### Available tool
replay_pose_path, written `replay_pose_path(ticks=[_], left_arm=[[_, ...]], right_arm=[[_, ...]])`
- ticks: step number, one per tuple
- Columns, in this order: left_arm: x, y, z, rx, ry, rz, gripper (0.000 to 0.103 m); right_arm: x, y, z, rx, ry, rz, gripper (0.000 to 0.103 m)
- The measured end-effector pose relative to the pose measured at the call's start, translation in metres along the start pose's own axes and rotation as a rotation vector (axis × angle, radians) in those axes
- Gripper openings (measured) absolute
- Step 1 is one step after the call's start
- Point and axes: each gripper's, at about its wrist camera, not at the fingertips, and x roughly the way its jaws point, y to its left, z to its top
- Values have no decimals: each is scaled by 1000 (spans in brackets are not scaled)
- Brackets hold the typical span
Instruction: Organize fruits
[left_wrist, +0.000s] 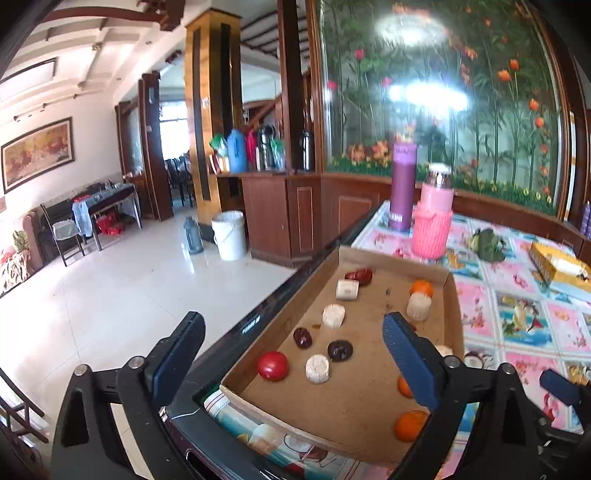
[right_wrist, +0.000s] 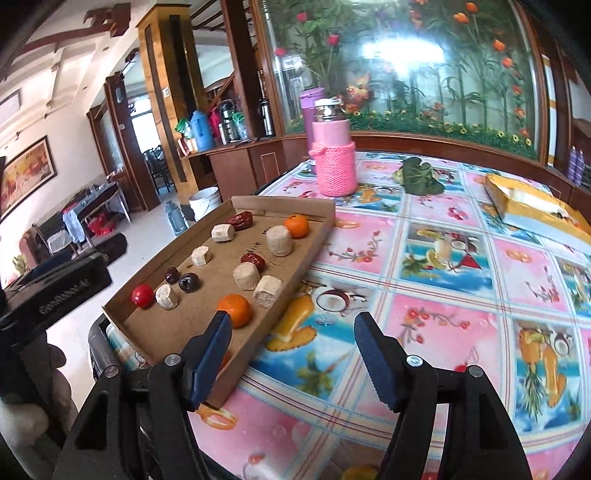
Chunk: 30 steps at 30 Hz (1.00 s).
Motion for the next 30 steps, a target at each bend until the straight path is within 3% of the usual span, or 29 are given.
replay_pose_path(ticks=[8,15,30], left_arm=[[-36,-7,-1,-7,-96,74,102],[-35,-15,-4,13,-19,-10,103],[-17,-15,-15,11,104,-82,103]], right_arm=[[-22,-6,-11,19,-30,-6,77],[-37,0,-16,-5,-63,-19,81],[-36,14,-21,-50,-63,-40,85]])
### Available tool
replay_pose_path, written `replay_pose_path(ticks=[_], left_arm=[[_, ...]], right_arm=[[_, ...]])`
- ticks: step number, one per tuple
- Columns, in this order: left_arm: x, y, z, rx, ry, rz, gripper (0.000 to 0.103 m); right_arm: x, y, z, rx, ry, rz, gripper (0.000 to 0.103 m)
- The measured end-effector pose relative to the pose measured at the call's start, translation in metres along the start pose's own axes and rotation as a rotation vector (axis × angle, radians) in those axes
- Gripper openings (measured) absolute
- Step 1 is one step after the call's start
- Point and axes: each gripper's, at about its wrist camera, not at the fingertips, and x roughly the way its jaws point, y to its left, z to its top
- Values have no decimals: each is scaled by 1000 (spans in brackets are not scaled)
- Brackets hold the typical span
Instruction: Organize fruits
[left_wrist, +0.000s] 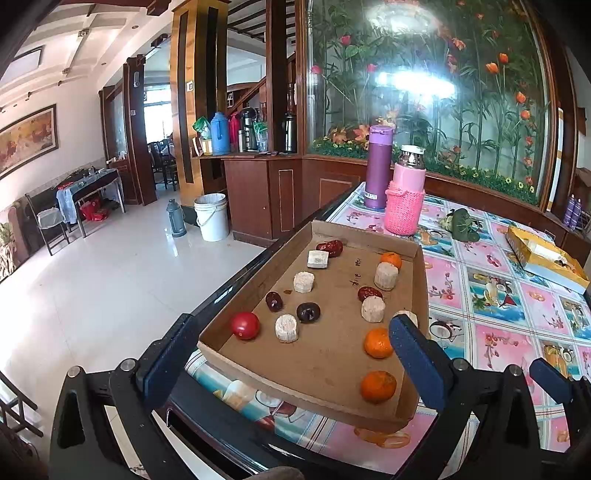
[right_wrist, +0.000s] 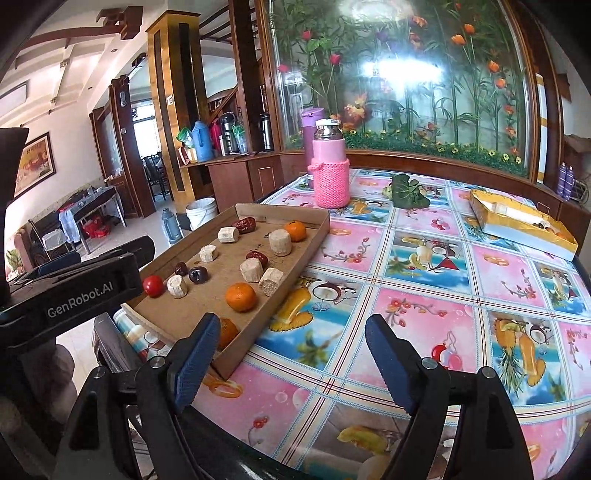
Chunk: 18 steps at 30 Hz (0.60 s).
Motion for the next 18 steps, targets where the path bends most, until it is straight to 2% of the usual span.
replay_pose_path(ticks=[5,14,18], left_arm=[[9,3,-4,-13,38,-33,103],[18,9,-7,-15,65,-38,103],[15,11,-1,9,68,-89,103]], right_arm=[[5,2,-3,-7,18,-5,85],[15,10,-9,-37,46,-7,86],[16,13,-10,-48,48,0,86]])
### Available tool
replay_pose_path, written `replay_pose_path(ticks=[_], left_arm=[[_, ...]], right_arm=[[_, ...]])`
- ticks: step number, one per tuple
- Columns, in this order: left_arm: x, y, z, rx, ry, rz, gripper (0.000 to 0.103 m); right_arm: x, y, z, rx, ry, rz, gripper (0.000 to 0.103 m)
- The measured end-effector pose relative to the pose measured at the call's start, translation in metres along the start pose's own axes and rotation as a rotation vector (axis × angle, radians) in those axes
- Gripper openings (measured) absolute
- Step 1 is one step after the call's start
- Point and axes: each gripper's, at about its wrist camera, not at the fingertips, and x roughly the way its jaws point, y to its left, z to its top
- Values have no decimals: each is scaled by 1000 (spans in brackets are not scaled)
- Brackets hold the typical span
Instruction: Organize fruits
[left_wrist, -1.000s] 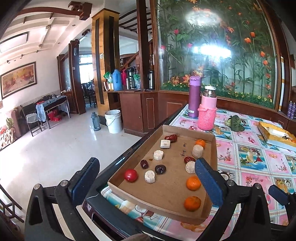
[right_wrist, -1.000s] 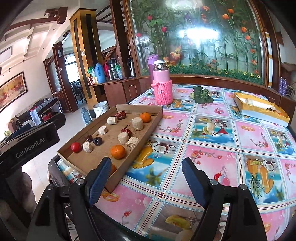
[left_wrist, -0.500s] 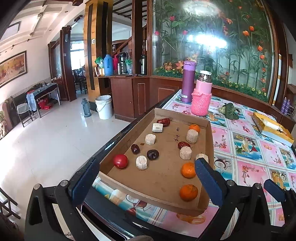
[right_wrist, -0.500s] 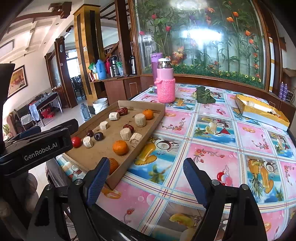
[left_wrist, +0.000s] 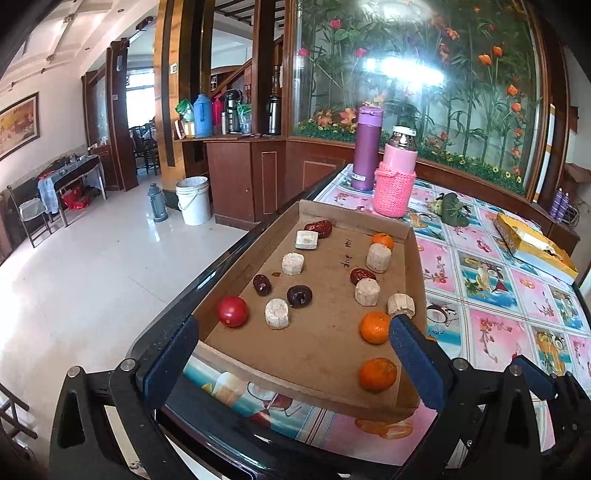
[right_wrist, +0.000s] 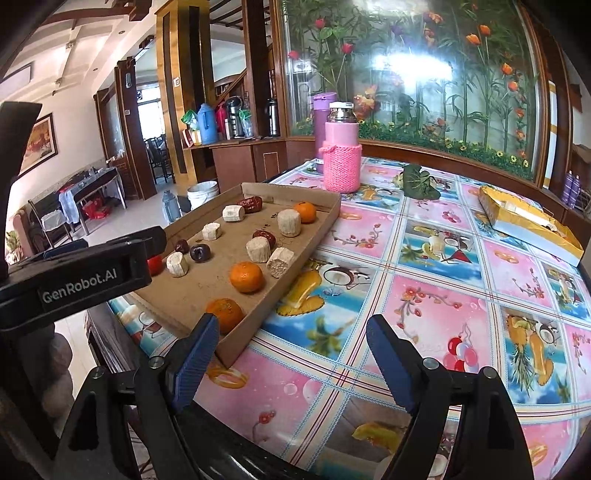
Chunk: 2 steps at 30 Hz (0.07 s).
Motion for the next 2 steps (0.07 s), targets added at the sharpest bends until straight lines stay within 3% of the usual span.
replay_pose_path(ticks=[2], left_arm=[[-4,0,5,10,-16,-4,103]], right_arm=[[-1,0,1,-1,-3,1,86]])
